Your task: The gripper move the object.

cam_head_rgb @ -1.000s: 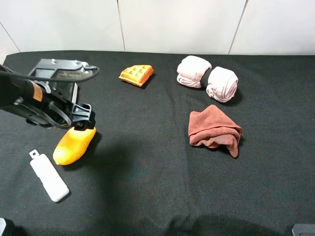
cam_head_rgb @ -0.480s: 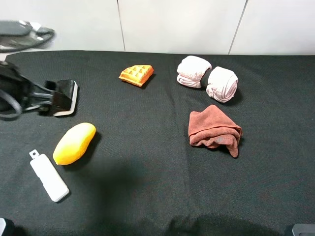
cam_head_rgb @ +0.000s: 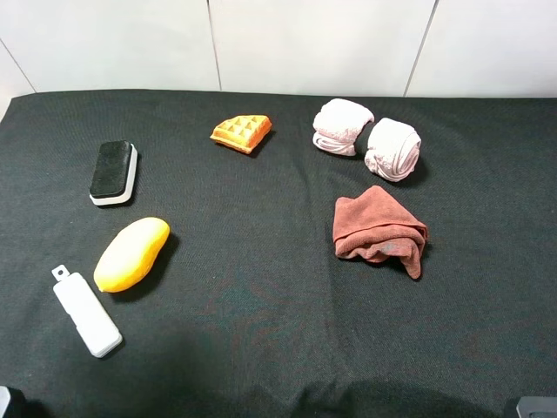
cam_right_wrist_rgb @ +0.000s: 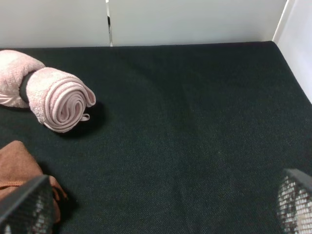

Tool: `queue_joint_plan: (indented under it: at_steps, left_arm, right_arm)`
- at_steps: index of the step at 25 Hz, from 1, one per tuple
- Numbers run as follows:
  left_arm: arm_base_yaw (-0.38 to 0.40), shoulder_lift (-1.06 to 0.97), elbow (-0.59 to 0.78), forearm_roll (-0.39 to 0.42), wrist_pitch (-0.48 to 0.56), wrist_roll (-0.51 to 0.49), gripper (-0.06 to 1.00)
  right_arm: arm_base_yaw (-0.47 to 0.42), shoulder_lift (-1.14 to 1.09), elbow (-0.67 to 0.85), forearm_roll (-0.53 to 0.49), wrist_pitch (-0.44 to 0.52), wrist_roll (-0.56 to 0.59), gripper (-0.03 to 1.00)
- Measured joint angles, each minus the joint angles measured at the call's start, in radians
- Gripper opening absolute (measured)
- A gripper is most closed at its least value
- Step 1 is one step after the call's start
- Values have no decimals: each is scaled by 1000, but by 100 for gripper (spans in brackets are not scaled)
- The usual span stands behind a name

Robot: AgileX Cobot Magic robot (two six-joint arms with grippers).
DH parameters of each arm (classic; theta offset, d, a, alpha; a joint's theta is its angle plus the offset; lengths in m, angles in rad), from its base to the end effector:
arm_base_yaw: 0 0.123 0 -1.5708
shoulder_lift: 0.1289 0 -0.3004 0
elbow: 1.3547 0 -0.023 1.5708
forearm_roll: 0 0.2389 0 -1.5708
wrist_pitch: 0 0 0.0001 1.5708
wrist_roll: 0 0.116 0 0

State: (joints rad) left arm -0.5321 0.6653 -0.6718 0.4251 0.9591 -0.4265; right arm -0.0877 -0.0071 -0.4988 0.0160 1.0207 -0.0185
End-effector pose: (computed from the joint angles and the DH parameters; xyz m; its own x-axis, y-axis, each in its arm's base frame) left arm 0.1056 -0.0167 0.3026 -0.6691 0.2068 -0.7138 0.1671 0.9778 0.1267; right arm -0.0073 0.0022 0.2639 -0.4138 0.0262 -0.9100 0.0710 0.9975 -0.0036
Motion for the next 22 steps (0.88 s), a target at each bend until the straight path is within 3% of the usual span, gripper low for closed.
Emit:
queue_joint_plan:
  at_steps: [4,8,17,22]
  left_arm:
    - [0,-87,0,55,121,4,86]
    - [0,-211,0,54,166,35,86]
    - [0,-465,17,-151,174,227,85]
    - [0,-511,84,-257,163,258,83]
  right_arm:
    - [0,0,0,0,0,0,70]
    - [0,0,0,0,0,0,70]
    - [0,0,0,0,0,0,70]
    - [0,0,0,0,0,0,70]
